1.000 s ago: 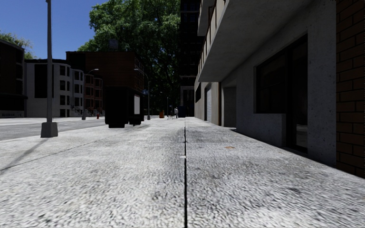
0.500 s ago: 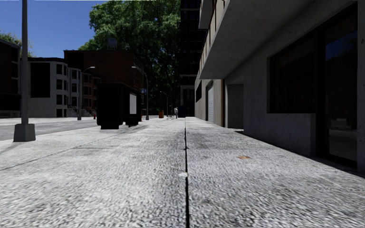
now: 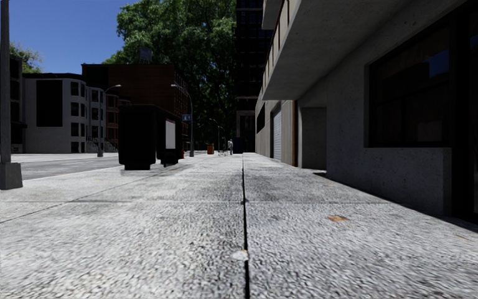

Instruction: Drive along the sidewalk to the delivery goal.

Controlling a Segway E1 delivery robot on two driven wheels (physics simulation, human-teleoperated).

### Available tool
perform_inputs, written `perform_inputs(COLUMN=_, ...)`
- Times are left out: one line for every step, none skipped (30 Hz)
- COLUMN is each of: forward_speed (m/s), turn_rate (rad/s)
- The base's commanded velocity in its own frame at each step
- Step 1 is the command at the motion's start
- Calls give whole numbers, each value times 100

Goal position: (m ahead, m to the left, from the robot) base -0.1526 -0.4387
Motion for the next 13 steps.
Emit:
perform_inputs(forward_speed=0, turn_rate=0)
perform_inputs(forward_speed=0, turn_rate=0)
perform_inputs(forward_speed=0, turn_rate=0)
perform_inputs(forward_speed=0, turn_rate=0)
perform_inputs(forward_speed=0, turn_rate=0)
perform_inputs(forward_speed=0, turn_rate=0)
perform_inputs(forward_speed=0, turn_rate=0)
perform_inputs(forward_speed=0, turn_rate=0)
perform_inputs(forward_speed=0, turn_rate=0)
perform_inputs(forward_speed=0, turn_rate=0)
perform_inputs(forward_speed=0, turn_rate=0)
perform_inputs(forward_speed=0, turn_rate=0)
perform_inputs(forward_speed=0, turn_rate=0)
